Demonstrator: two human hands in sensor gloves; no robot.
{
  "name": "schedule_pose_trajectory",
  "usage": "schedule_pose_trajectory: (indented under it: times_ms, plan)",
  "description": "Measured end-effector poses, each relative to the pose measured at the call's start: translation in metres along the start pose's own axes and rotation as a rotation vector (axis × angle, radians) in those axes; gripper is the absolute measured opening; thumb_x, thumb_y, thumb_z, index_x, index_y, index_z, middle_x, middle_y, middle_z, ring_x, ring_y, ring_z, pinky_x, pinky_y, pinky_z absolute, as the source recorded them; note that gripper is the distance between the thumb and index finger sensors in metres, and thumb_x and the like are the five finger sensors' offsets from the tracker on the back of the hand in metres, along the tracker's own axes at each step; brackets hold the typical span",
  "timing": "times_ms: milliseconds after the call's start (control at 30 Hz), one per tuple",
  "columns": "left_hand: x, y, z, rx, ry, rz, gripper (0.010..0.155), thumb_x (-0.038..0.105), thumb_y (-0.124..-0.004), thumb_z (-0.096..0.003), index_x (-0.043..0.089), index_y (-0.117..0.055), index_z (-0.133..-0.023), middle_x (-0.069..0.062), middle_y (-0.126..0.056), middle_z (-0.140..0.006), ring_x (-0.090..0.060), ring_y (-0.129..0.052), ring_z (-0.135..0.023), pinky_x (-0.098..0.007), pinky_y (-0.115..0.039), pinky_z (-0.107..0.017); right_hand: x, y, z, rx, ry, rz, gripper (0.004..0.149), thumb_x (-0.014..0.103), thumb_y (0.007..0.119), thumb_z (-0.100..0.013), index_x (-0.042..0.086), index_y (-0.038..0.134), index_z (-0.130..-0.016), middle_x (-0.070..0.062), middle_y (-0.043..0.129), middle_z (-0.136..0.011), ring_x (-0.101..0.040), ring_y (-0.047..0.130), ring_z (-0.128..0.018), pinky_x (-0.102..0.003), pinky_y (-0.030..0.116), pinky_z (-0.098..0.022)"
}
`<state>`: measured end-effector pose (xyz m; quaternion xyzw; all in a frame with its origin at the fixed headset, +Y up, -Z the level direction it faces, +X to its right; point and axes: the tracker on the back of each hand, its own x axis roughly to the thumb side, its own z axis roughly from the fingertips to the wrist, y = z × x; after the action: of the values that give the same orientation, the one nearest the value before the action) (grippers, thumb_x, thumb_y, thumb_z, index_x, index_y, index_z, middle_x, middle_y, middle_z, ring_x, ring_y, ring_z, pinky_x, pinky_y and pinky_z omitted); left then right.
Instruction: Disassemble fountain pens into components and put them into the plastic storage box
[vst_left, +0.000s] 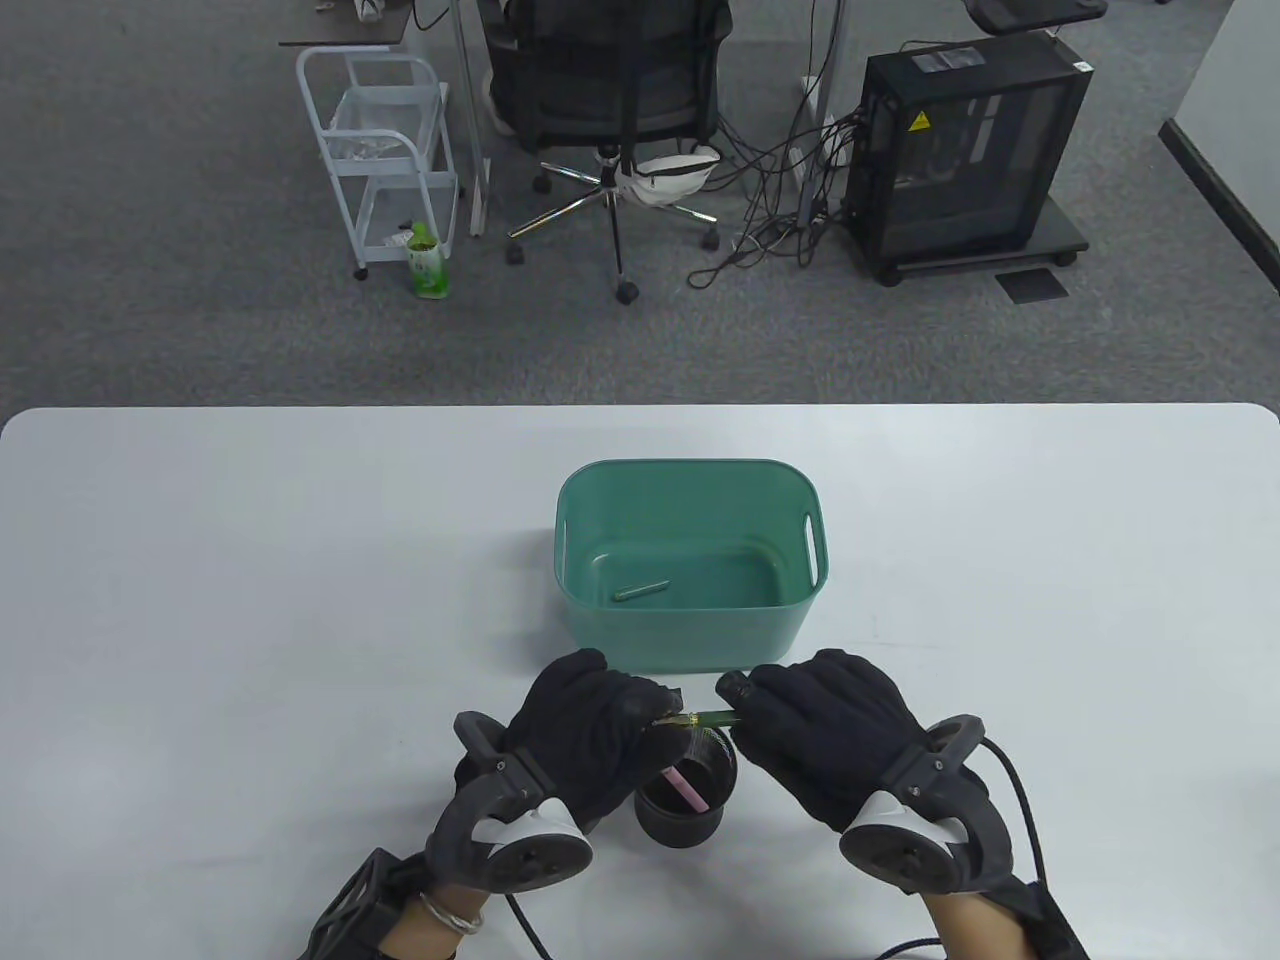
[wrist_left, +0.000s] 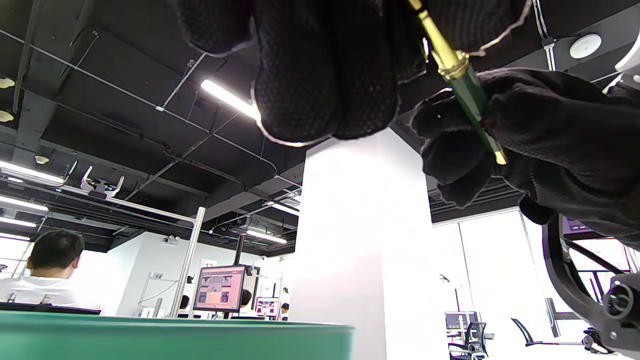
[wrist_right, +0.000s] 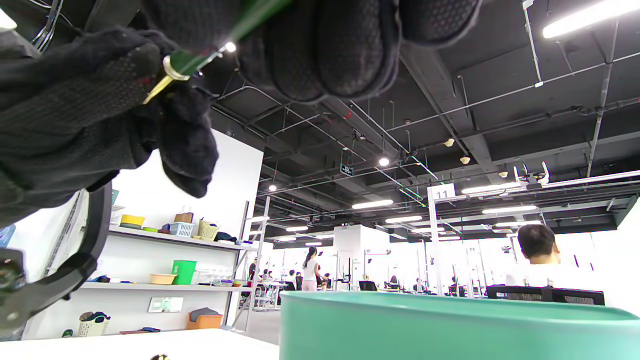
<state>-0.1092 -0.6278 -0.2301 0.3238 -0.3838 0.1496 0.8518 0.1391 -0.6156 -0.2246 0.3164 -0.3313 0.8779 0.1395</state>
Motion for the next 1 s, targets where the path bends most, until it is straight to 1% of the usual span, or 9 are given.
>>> schedule_pose_trajectory:
  times_ms: [300,667,933,1000]
  plan:
    - [-0.0009,0.0001,-0.0003,0.008,0.003,0.006,0.050,0.050,-0.056,-0.0661,0.013,-0.088,-0.078,-0.001,-0.106,-0.063,-0.019,-0.104,-0.053,-0.046,-0.073,-0.068,0.0009,0.0006,0.0000,0.003,-0.004,-0.004,0.043,0.050,0.071,-0.054,0.033,0.086,-0.091,0.007,0.087,-0.087,-0.014,0.089,-0.072,-0.043,0.067,-0.070]
    - [-0.0021,0.0010,-0.0003,0.029,0.006,0.014,0.053,0.049,-0.056,-0.0659,0.013,-0.094,-0.065,0.002,-0.109,-0.047,-0.017,-0.107,-0.038,-0.044,-0.079,-0.060,0.0019,0.0016,-0.0004,0.010,-0.007,-0.006,0.043,0.050,0.071,-0.054,0.033,0.085,-0.091,0.006,0.087,-0.086,-0.013,0.089,-0.072,-0.043,0.067,-0.070]
    - [-0.0027,0.0012,-0.0001,0.025,0.010,0.014,0.053,0.050,-0.056,-0.0658,0.013,-0.094,-0.064,0.002,-0.109,-0.047,-0.017,-0.106,-0.038,-0.044,-0.079,-0.060,0.0023,0.0018,-0.0006,0.011,-0.007,-0.004,0.043,0.050,0.071,-0.054,0.033,0.085,-0.091,0.007,0.087,-0.087,-0.013,0.089,-0.073,-0.043,0.067,-0.070]
    - [-0.0037,0.0009,0.0000,0.012,0.014,0.023,0.054,0.051,-0.055,-0.0658,0.013,-0.094,-0.066,0.001,-0.109,-0.049,-0.018,-0.106,-0.040,-0.045,-0.078,-0.061,0.0023,0.0016,-0.0007,0.011,-0.007,-0.002,0.043,0.050,0.071,-0.054,0.033,0.085,-0.091,0.007,0.087,-0.087,-0.013,0.089,-0.072,-0.043,0.067,-0.070]
